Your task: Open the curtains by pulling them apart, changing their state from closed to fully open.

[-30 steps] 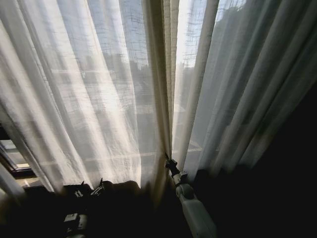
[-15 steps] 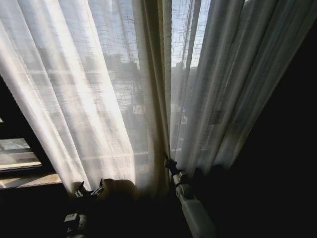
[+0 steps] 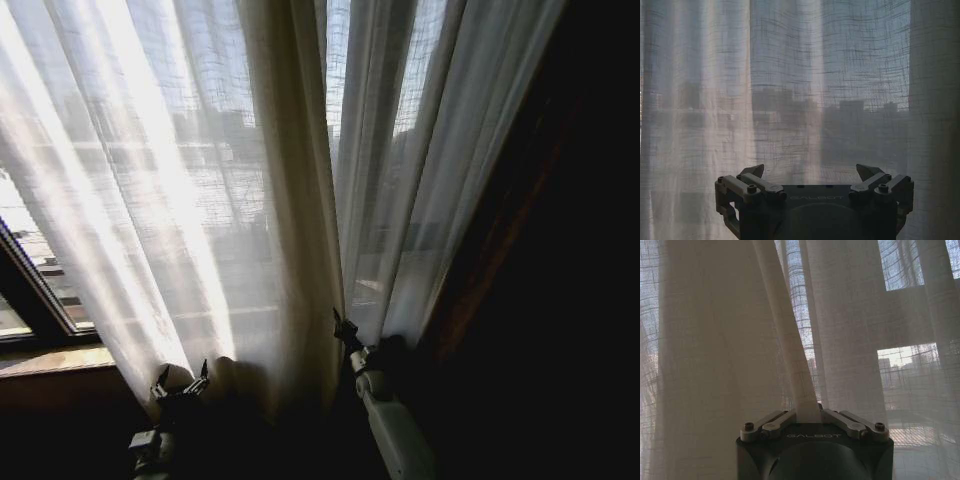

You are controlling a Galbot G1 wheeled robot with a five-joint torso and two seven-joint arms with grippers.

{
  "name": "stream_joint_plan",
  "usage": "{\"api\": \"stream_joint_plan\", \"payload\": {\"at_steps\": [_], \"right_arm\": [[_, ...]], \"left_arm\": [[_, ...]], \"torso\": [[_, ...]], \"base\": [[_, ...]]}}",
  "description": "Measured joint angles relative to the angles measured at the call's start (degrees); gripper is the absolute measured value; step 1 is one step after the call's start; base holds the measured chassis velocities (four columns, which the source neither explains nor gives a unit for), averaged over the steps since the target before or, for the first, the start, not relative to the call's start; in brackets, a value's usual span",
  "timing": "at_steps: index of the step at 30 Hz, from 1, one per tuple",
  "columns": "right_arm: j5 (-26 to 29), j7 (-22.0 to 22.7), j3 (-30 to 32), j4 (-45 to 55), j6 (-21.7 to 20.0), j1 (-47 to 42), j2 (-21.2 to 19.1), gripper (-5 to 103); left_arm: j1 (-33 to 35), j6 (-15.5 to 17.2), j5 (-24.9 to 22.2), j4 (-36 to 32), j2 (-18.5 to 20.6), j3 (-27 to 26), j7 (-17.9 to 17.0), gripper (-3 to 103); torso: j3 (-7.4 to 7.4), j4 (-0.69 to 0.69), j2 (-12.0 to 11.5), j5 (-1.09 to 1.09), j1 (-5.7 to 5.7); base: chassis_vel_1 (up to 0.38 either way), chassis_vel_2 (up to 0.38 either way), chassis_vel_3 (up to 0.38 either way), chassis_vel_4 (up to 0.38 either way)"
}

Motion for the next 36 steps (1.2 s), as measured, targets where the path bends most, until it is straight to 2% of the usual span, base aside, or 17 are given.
{"api": "stream_joint_plan", "payload": {"at_steps": [10, 15, 25, 31, 36], "right_arm": [[-0.37, -1.17, -0.19, -0.58, 2.43, 0.25, 0.30, 0], [-3.52, -0.57, 0.16, -1.60, 4.18, 0.89, 0.97, 0], [-11.46, 1.81, -0.54, -3.30, 5.55, 1.99, 2.34, 0], [-12.56, 2.56, -1.65, -6.05, 6.23, 4.33, 3.71, 0], [-12.81, 5.77, -1.38, -12.48, 6.06, 10.40, 5.03, 0]], "left_arm": [[0.00, 0.00, 0.00, 0.00, 0.00, 0.00, 0.00, 100], [0.00, 0.00, 0.00, -0.01, 0.00, 0.02, 0.03, 100], [0.00, 0.00, 0.00, 0.00, 0.00, -0.02, -0.01, 100], [0.00, 0.00, 0.00, 0.00, 0.00, -0.03, -0.03, 100], [0.00, 0.00, 0.00, 0.00, 0.00, 0.00, 0.00, 100]], "torso": [[0.01, -0.01, 0.00, 0.00, 0.01], [0.01, -0.02, 0.00, 0.01, 0.01], [0.00, 0.01, 0.00, -0.04, 0.01], [0.01, 0.00, 0.00, -0.01, 0.01], [0.01, -0.01, -0.01, 0.01, 0.01]], "base": [[-0.350, -0.334, 0.352, 0.345], [-0.264, -0.274, 0.284, 0.233], [-0.002, -0.021, 0.026, 0.005], [0.017, 0.024, -0.019, -0.016], [0.000, 0.000, 0.000, 0.000]]}}
